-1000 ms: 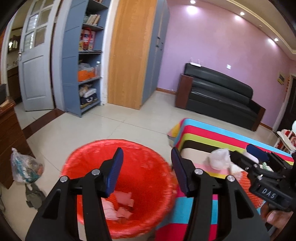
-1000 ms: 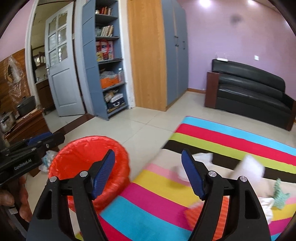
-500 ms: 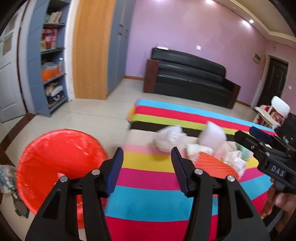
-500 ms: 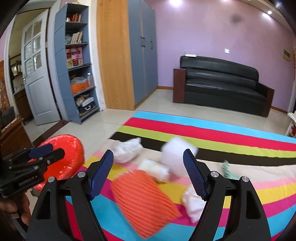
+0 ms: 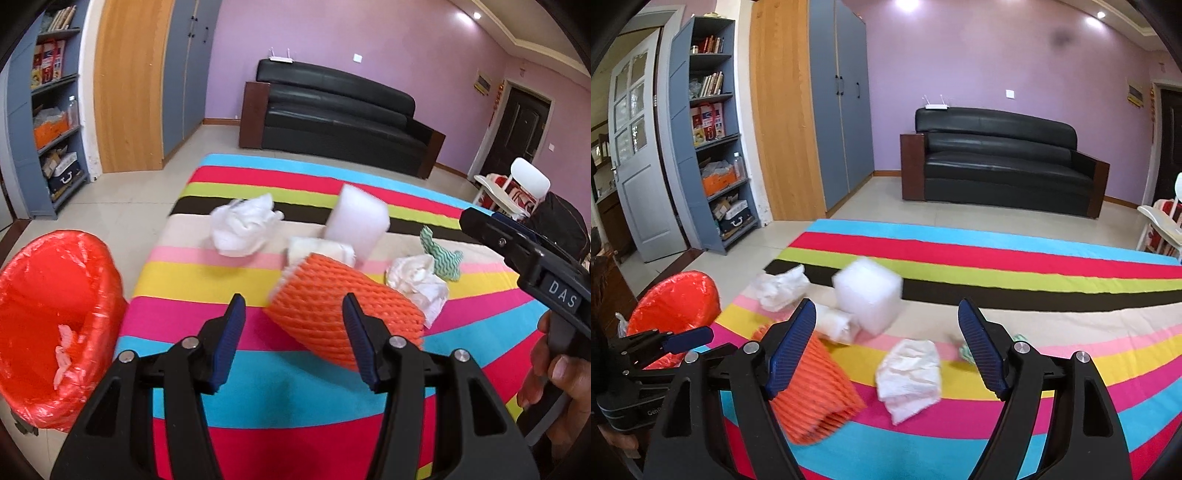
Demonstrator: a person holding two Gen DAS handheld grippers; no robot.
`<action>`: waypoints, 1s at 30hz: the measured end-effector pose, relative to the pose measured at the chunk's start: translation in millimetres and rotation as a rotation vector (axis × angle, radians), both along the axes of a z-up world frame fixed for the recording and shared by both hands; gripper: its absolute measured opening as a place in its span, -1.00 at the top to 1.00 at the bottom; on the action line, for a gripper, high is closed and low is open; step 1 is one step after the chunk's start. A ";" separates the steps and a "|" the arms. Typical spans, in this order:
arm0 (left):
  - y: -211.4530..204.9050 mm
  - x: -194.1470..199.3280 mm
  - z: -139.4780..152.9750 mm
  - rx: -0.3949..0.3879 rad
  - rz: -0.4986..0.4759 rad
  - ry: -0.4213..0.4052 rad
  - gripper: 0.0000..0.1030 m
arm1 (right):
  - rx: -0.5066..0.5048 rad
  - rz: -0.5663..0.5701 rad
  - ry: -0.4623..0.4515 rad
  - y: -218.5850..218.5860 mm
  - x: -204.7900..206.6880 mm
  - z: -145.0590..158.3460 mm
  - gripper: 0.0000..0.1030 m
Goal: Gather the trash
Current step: 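Grasp the orange foam net with the left tool while the right tool grasps the white tissue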
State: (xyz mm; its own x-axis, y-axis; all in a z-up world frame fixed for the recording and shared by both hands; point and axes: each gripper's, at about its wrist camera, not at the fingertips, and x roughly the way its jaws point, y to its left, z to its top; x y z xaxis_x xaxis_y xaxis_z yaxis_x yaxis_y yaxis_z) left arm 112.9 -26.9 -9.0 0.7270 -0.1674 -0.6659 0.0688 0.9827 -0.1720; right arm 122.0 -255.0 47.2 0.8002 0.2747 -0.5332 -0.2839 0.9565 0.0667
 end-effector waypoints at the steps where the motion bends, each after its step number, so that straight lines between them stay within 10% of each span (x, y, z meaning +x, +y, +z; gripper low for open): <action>1: -2.4 0.6 -0.4 -0.001 -0.003 0.004 -0.09 | -0.001 -0.005 0.006 -3.6 0.5 -2.6 -0.45; 17: -31.0 40.5 -34.4 -0.090 -0.015 0.145 -0.10 | -0.006 -0.037 0.046 -25.2 6.3 -15.7 -0.46; 23: -48.5 43.4 -37.7 0.046 -0.025 0.137 0.57 | -0.019 -0.020 0.069 -16.1 7.3 -24.3 -0.46; 30: -50.9 37.8 -25.9 0.084 -0.034 0.093 0.69 | -0.031 -0.016 0.100 -13.7 10.7 -32.0 -0.46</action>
